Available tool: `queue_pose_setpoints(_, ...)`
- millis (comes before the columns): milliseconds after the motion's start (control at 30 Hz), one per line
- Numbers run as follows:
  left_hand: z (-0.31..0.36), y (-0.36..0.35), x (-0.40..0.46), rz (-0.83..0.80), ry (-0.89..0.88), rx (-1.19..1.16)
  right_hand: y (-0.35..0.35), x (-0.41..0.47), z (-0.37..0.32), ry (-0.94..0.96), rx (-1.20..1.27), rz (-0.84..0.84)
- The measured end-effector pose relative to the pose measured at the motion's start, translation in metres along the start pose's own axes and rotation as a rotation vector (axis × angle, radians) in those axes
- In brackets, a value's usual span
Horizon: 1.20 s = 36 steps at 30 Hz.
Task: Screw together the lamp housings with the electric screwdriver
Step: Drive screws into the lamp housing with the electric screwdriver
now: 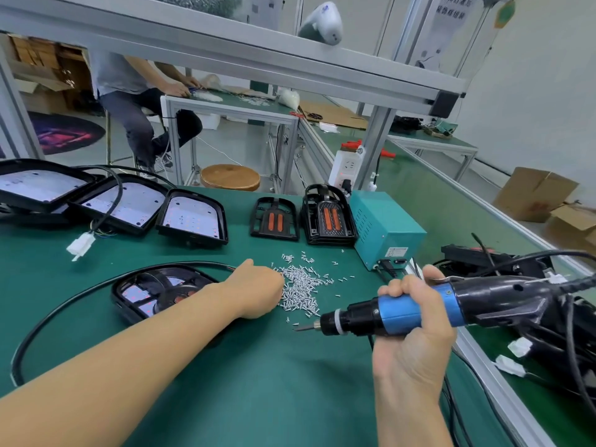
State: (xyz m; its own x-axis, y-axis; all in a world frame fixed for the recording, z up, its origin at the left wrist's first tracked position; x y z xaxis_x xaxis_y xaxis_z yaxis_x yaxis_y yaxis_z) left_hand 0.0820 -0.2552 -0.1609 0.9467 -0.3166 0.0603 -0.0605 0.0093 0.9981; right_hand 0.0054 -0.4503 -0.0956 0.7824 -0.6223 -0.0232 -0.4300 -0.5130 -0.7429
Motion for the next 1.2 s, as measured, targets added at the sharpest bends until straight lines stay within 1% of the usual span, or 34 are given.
queue_pose_setpoints(100,-0.003,0.006,0.000,0.028,0.043,-0.106,-0.002,-0.001,-0.005,0.020,-0.005,-0.019)
queue_pose_setpoints(167,-0.006,0.007,-0.001,0.010,0.077,-0.176,-0.003,-0.001,-0.007,0.023,-0.003,-0.032)
queue_pose_setpoints(267,-0.009,0.006,0.000,0.022,0.113,-0.233,-0.005,-0.004,-0.009,0.030,-0.003,-0.054)
queue_pose_setpoints(433,-0.008,0.010,0.003,0.113,0.149,-0.225,-0.005,-0.005,-0.007,0.021,-0.014,-0.057)
queue_pose_setpoints(600,0.001,0.008,0.002,0.119,0.074,-0.120,-0.006,-0.005,-0.007,0.025,-0.021,-0.056)
queue_pose_setpoints(667,0.002,0.009,0.001,0.133,0.060,-0.133,-0.007,-0.006,-0.008,0.034,-0.025,-0.067)
queue_pose_setpoints(733,-0.004,0.019,-0.002,0.184,0.103,-0.317,-0.009,-0.007,-0.011,0.039,-0.020,-0.077)
queue_pose_setpoints(867,-0.026,0.048,-0.029,0.264,0.258,-0.953,-0.016,-0.007,-0.016,-0.032,0.075,-0.074)
queue_pose_setpoints(967,-0.040,0.055,-0.062,0.292,0.316,-1.308,-0.026,-0.012,-0.015,-0.130,0.174,-0.099)
queue_pose_setpoints(1067,-0.050,0.052,-0.096,0.334,0.403,-1.498,-0.040,-0.021,-0.012,-0.179,0.233,-0.132)
queue_pose_setpoints(1200,-0.060,0.051,-0.126,0.425,0.501,-1.559,-0.066,-0.041,-0.004,-0.219,0.264,-0.197)
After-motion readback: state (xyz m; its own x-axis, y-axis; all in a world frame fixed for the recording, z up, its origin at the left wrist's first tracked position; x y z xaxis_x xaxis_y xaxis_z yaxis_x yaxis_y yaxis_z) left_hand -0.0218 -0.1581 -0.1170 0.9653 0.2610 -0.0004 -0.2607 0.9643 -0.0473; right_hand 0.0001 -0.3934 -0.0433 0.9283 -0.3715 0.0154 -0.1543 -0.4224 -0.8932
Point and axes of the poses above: each hand's wrist, its own x-axis towards the middle knuckle, its own y-axis out of the back of the hand, z = x × y, the point moved 9 cm from there along x, towards the middle knuckle, and after that the axes turned 14 degrees about z, right-handed, at the moved point
